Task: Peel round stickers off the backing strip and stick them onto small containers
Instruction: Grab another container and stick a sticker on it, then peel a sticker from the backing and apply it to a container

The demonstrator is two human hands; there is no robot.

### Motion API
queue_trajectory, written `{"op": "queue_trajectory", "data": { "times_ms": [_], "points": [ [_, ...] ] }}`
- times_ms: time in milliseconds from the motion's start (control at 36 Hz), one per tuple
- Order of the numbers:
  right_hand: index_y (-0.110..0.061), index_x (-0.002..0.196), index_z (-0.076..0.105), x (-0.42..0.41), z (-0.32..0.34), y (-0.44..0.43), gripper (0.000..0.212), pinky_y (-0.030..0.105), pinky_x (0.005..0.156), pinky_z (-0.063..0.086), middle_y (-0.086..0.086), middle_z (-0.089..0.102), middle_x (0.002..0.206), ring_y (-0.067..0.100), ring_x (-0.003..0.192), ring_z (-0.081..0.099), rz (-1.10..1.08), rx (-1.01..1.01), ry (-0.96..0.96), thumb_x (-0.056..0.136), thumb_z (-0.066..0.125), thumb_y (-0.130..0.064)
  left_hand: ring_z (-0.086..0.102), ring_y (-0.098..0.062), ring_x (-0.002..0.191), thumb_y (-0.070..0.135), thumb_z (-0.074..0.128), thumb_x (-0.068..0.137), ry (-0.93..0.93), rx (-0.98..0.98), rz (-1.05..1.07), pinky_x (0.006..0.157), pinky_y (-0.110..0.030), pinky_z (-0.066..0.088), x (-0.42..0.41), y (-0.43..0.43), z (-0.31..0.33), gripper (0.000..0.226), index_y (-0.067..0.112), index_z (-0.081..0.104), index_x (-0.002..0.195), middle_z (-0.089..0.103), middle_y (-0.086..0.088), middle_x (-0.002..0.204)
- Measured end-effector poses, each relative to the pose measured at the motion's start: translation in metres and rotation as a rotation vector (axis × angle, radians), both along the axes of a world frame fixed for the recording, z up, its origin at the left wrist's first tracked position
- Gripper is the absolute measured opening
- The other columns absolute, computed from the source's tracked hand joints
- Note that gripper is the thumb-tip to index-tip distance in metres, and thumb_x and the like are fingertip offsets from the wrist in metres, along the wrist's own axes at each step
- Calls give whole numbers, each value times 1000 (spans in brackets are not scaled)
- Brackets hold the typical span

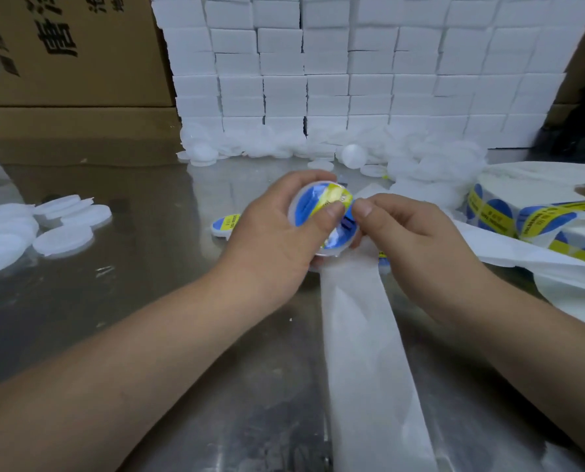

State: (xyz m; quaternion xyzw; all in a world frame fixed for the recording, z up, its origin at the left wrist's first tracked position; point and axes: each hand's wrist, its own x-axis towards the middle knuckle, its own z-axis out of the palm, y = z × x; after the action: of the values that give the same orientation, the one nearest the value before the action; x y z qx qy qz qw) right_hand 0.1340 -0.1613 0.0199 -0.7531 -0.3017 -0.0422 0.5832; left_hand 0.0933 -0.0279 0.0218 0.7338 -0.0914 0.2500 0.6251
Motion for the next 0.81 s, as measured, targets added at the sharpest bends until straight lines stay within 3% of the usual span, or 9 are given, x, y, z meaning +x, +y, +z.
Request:
{"op": "queue_trajectory", "data": {
  "times_ms": [56, 194, 333, 444, 500, 583, 667, 722, 806],
  "points": [
    [-19, 61, 59, 1, -1, 0, 29, 25, 57, 40, -10, 57, 56, 3, 55, 48, 7, -4, -28, 87, 57, -33, 56, 4, 56, 22, 57, 87, 9, 29, -27, 44, -12, 43, -2, -2, -2, 14, 35, 58, 88, 60, 23, 64],
    [-11, 68, 60, 1, -1, 1, 29, 40, 65, 46, 18, 64, 74, 18, 65, 51, -21, -57, -84, 91, 53, -27, 52, 7, 51, 25, 51, 91, -60, 171, 22, 50, -7, 40, 1, 1, -5, 13, 36, 55, 85, 59, 27, 62],
    [-15, 65, 65, 0, -1, 1, 29, 23, 55, 40, -3, 61, 58, 4, 55, 47, -44, -23, -62, 89, 54, -28, 56, 7, 70, 32, 53, 91, -81, 282, 112, 65, -10, 44, 4, 6, -6, 14, 40, 56, 80, 60, 29, 71],
    [-21, 72, 67, 0, -1, 0, 25, 18, 59, 43, 5, 66, 76, 8, 63, 54, -85, 51, -12, 87, 50, -32, 54, 6, 66, 35, 46, 93, 2, 281, 355, 55, -4, 37, 14, 18, -5, 20, 38, 53, 75, 59, 18, 70],
    [-27, 73, 66, 0, 0, 0, 19, 22, 63, 47, 3, 68, 80, 12, 67, 57, -79, 70, -6, 86, 52, -28, 54, -2, 80, 34, 38, 95, 86, 339, 453, 67, -11, 38, 21, 27, -6, 22, 33, 57, 83, 59, 13, 83],
    [-35, 78, 64, -2, 1, 1, 21, 14, 70, 47, -9, 69, 80, 3, 75, 61, -31, 61, -31, 84, 57, -16, 44, -29, 113, 34, 29, 95, 289, 549, 503, 97, -35, 35, 34, 34, -10, 31, 22, 57, 98, 55, -10, 116],
    [-34, 87, 64, -6, 1, 2, 29, 16, 83, 44, -12, 66, 94, 0, 87, 60, 40, 20, -66, 84, 58, -6, 26, -28, 132, 41, 25, 95, 454, 829, 546, 109, -42, 22, 40, 30, -13, 41, 20, 45, 125, 38, -10, 140],
    [-31, 92, 65, -8, 0, 1, 30, 22, 90, 44, -12, 66, 102, 2, 97, 59, 61, 14, -88, 83, 59, -3, 19, -23, 137, 41, 27, 96, 375, 849, 577, 113, -39, 15, 36, 27, -10, 49, 21, 33, 140, 33, -5, 146],
    [-30, 93, 67, -8, 0, 0, 26, 21, 92, 44, -14, 67, 103, 1, 102, 59, 79, 53, -130, 78, 59, -10, 43, -15, 118, 45, 31, 90, 72, 559, 477, 104, -29, 28, 19, 21, 1, 35, 38, 59, 109, 61, 5, 118]
  ]
}}
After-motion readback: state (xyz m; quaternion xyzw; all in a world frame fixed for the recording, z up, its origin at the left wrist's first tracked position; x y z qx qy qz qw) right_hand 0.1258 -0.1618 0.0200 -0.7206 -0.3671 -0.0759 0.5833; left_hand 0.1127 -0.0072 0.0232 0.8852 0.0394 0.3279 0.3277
